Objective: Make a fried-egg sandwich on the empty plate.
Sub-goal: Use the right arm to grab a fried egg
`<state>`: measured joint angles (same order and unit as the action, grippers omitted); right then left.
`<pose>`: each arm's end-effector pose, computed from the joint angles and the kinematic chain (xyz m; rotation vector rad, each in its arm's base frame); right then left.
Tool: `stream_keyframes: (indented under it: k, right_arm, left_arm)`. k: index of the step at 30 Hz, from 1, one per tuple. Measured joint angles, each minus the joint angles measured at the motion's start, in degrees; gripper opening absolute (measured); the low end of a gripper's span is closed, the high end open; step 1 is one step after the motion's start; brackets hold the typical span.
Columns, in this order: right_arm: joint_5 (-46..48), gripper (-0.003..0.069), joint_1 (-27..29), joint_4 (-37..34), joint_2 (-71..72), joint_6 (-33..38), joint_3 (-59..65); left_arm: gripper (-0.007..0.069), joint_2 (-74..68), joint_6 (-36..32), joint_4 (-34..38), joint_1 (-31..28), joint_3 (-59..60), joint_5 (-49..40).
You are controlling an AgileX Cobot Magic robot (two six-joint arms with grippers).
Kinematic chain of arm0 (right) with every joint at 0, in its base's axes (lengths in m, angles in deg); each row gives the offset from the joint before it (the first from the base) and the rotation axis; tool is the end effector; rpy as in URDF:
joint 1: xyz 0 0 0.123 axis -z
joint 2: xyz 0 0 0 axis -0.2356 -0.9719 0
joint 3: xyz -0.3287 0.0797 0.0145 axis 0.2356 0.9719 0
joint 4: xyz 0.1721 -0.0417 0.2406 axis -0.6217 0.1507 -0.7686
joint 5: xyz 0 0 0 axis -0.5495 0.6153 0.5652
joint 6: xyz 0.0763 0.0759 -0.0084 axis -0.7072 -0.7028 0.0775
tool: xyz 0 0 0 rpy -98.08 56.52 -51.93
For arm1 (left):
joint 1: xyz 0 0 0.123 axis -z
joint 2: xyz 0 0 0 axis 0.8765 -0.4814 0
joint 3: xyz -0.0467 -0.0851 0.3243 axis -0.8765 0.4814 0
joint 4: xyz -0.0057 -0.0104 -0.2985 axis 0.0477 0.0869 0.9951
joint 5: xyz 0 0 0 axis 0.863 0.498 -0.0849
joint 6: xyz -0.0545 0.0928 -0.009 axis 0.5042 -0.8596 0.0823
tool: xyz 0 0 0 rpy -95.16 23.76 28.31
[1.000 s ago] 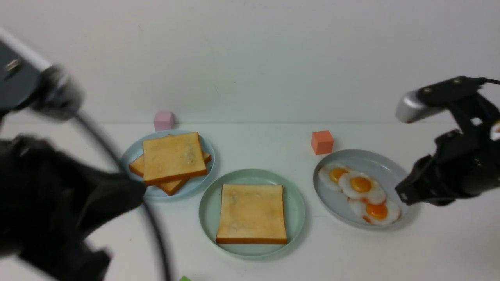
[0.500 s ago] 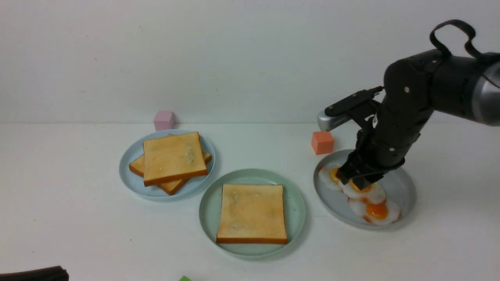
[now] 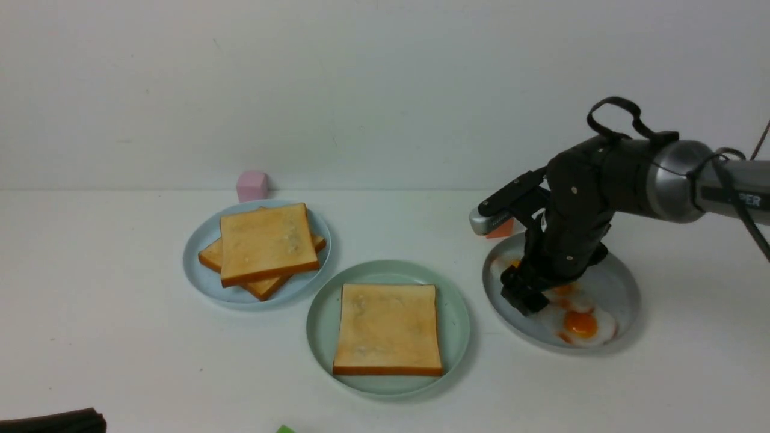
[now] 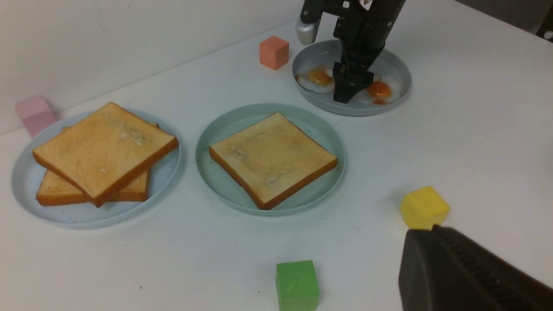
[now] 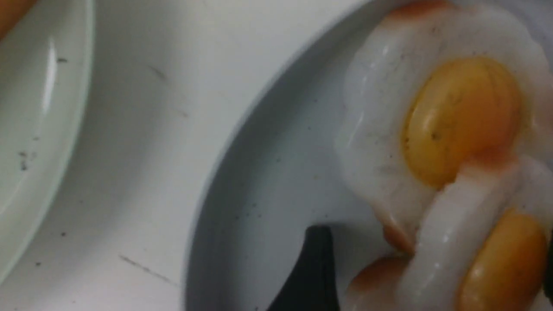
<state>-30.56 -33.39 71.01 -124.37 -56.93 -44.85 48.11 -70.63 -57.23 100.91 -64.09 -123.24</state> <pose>0.4782 0.1596 0.1613 -0.8781 2.6906 -0.1427 0.0581 -0.0505 0.3347 0.6365 1.8178 -0.5056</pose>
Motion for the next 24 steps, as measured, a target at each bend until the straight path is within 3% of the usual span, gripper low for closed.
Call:
stream_keyframes:
  k: [4, 11, 18, 24]
  right_arm:
    - [-0.16, 0.0622, 0.2, 0.33, -0.34, -0.06, -0.38]
    - [-0.23, 0.0494, 0.26, 0.66, -0.59, -0.06, -0.56]
    - [2.0, 0.0486, 0.26, 1.35, -1.15, -0.06, -2.25]
    - [9.29, 0.0485, 0.26, 3.24, -1.08, -0.01, -7.06]
  left_arm:
    - [-0.0013, 0.0, 0.0, -0.02, 0.0, 0.0, 0.05]
    - [-0.0013, 0.0, 0.0, 0.17, 0.0, 0.0, 0.05]
    - [-0.0013, 0.0, 0.0, 0.7, 0.0, 0.0, 0.05]
    - [-0.0013, 0.0, 0.0, 1.07, 0.0, 0.0, 0.05]
